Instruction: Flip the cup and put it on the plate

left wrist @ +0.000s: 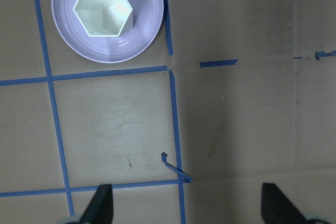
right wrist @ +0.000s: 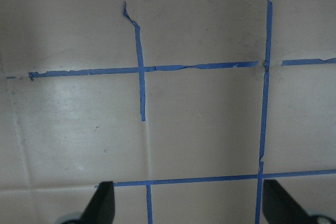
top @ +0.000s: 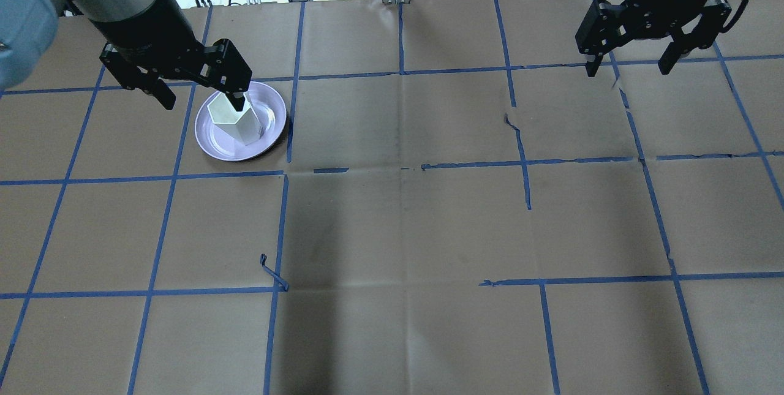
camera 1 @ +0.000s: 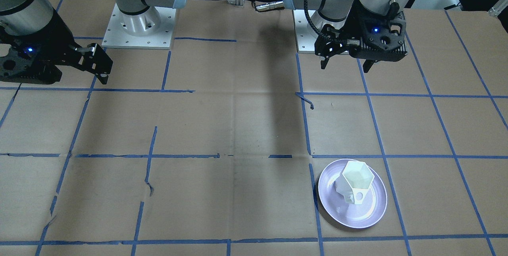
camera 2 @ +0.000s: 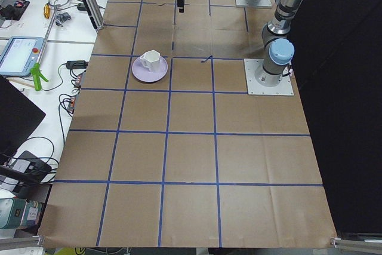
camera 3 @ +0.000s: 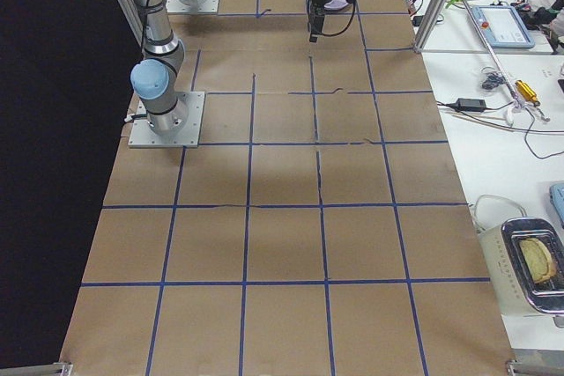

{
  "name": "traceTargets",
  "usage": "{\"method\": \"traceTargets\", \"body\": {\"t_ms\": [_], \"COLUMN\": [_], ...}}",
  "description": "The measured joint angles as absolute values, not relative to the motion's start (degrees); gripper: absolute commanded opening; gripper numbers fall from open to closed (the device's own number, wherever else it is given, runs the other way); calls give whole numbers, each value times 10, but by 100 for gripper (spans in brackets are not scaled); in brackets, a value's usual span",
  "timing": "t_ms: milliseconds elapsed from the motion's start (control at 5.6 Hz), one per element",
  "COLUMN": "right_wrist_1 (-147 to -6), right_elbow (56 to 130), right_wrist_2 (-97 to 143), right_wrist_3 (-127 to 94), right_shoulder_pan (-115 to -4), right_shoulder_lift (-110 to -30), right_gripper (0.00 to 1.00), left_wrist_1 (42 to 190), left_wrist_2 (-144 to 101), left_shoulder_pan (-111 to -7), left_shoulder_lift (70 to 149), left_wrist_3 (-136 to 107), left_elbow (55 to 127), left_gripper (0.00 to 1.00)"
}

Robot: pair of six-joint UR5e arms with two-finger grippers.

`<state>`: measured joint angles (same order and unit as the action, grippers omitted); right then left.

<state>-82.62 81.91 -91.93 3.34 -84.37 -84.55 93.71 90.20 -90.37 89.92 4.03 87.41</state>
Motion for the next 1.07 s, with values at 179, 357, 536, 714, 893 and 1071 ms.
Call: {"method": "traceTargets", "body": {"t_ms": [179,357,536,714,893,1071], "right_wrist_1": [-826,-826,-826,-826,-826,-826], "right_elbow": [819,819,819,819,819,819], "right_wrist_2": [-919,-919,-919,-919,-919,-919], "right_wrist_3": [33,33,33,33,33,33], "right_shoulder_pan": [-844,-844,-844,-844,-844,-844], "right_shoulder_lift": [-845,-846,-845,-846,-846,-846], "right_gripper": [100,100,100,100,100,100], "left_wrist_1": [935,934,934,934,934,934], "left_wrist_2": [902,902,902,902,902,902], "left_shoulder_pan": [-904,-902,-901,-900,-899,-899], "left_shoulder_lift": [901,904,904,905,905,905], "left_wrist_3": [39,38,38,38,38,38], "left_elbow": [873,870,867,866,866,866], "left_gripper": [99,99,99,99,99,99]}}
